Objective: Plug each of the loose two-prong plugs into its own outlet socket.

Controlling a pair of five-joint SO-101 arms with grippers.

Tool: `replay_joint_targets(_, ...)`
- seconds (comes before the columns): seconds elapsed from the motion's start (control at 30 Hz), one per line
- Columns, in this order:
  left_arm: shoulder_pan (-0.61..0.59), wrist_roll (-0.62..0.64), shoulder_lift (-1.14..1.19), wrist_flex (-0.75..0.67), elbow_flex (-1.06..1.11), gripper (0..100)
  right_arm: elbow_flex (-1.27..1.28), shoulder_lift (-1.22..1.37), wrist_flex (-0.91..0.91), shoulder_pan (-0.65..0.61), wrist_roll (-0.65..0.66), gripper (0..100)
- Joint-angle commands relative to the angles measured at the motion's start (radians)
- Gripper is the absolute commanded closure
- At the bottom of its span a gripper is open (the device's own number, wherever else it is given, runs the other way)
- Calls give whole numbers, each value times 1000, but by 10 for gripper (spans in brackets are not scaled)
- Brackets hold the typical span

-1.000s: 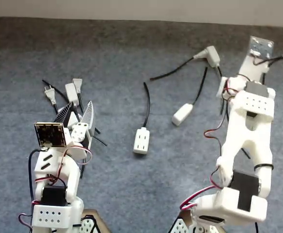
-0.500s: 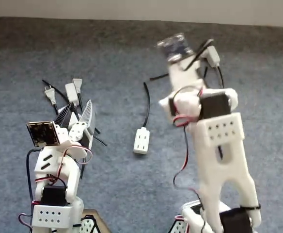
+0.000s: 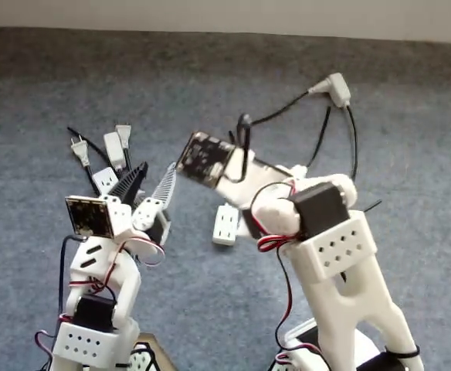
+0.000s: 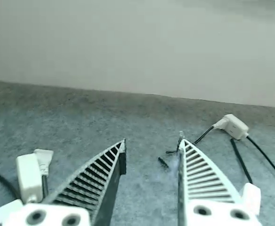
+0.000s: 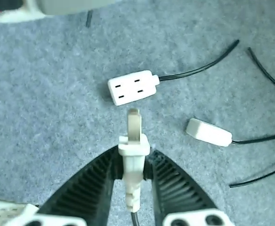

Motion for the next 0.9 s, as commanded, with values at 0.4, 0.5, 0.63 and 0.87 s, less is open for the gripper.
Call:
replay_joint_targets(0.4,168,3,-10,-37,16,811,237,94,-398,-68,-6,940)
replay_joint_targets(0.5,185,2,-10,-35,16,811,213,156,-433,-70,-11,940)
replay_joint_targets(0.63,179,2,-1,-32,18,811,77,171,-366,-73,-11,940)
replay_joint_targets(0.87,179,0,-2,-9,18,811,-252,171,-110,-74,-11,940)
